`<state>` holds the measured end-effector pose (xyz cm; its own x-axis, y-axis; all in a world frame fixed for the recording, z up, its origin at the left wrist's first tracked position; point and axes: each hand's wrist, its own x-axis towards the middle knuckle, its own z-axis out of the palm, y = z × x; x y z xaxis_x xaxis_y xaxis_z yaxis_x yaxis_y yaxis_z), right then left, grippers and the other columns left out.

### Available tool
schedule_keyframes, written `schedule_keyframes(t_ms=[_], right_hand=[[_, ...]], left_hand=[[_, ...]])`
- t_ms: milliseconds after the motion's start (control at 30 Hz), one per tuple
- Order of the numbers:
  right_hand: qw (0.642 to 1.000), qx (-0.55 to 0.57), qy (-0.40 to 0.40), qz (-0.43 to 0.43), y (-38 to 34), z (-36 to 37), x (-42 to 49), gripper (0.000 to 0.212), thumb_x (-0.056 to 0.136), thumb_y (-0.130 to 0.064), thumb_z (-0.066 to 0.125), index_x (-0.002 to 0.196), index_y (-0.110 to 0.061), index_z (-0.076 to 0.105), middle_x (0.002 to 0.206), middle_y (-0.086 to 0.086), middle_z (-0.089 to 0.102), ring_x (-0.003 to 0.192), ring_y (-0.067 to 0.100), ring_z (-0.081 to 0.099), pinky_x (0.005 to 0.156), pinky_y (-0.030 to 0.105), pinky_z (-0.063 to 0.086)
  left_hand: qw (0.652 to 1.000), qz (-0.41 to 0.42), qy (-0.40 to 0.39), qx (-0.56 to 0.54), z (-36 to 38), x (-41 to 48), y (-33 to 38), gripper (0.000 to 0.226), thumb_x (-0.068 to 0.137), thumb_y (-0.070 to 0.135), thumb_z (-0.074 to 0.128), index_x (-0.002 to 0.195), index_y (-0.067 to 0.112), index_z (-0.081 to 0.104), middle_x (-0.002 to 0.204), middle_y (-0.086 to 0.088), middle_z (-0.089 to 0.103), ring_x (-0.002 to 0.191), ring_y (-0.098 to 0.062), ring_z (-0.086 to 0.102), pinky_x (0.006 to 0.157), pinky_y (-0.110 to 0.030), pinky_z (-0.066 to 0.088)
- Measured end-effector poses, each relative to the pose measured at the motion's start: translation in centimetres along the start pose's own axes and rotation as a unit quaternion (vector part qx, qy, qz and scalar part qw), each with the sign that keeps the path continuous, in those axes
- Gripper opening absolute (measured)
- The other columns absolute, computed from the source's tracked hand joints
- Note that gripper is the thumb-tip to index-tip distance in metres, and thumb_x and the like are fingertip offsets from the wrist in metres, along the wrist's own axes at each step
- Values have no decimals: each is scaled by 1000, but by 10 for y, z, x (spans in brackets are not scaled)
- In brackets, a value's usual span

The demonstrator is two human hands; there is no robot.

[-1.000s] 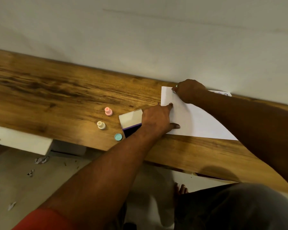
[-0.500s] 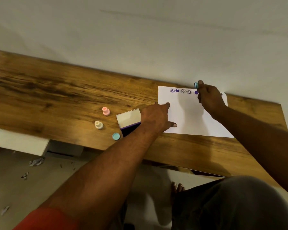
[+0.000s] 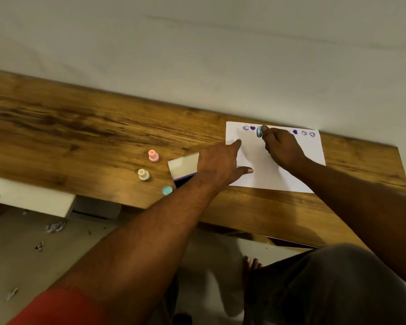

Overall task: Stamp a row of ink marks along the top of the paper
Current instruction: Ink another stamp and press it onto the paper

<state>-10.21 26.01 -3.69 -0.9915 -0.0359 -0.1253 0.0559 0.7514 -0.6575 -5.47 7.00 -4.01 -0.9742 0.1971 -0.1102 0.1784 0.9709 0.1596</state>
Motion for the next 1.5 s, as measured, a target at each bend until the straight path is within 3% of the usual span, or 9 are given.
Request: schedule_keyframes(t_ms=[100,200,500,600,767,933,1133,1300,1500], right_hand=[[996,-55,-34,-58,-16,4,-7,47,110,-46,33,72,-28,53,72,6,63,72,24,58,64,32,38],[979,-129,-80,-133,-40,19,-20,50,108,-48,31,83,-16,59,76,6,63,76,28,61,67,35,40],[865,-356,-215,-282,-124,73,-73,46,107,-54,31,118,-19,60,90,1,63,74,14,53,66,30,45],[839,-401,-225,-291,-136,89,-84,46,107,-51,31,124,-18,57,104,7,69,81,20,60,70,32,49],[823,-447,-237,-258,-133,113,-99,41,106,-41,48,140,-18,51,138,12,62,118,28,65,101,39,52],[785,-522,-251,-219,-154,123,-99,40,105,-29,52,142,-12,50,135,14,63,118,32,65,96,41,53],[798,-517,-238,-199,-150,129,-100,41,104,-29,54,141,-12,48,133,14,64,115,32,66,94,43,55],[844,-431,-224,-228,-136,119,-100,41,106,-38,48,140,-15,48,134,13,64,116,31,66,97,42,56],[929,-288,-118,-200,-114,63,-77,48,106,-54,33,111,-14,60,98,9,71,87,28,66,67,33,42]], left_hand=[[999,5,40,-29,-21,-10,-17,90,86,84,54,158,32,41,135,0,68,122,-24,62,88,-38,51],[999,13,-6,-51,-41,-31,-49,83,80,84,62,149,39,50,125,3,72,116,-23,64,82,-35,45],[998,-27,-63,-11,-38,-102,-112,99,60,78,84,143,33,52,127,1,71,113,-24,66,86,-37,55],[998,-36,-51,-17,-30,-114,-122,84,65,74,84,133,32,60,121,2,73,110,-22,69,81,-33,51],[998,-36,-42,-44,-25,-116,-126,67,74,63,84,129,30,65,117,1,74,108,-21,69,76,-31,47],[992,-66,-75,-73,-30,-110,-120,59,72,57,86,123,31,68,110,2,74,99,-22,69,77,-33,54],[993,-86,-66,-40,-33,-105,-117,54,68,55,88,113,32,70,104,2,73,95,-22,70,77,-35,55],[991,-80,-100,25,-38,-97,-109,61,70,54,90,119,27,64,111,1,70,101,-22,68,79,-37,53],[994,-42,-90,46,-40,-80,-92,84,64,65,90,130,26,55,118,1,70,109,-22,66,80,-38,47]])
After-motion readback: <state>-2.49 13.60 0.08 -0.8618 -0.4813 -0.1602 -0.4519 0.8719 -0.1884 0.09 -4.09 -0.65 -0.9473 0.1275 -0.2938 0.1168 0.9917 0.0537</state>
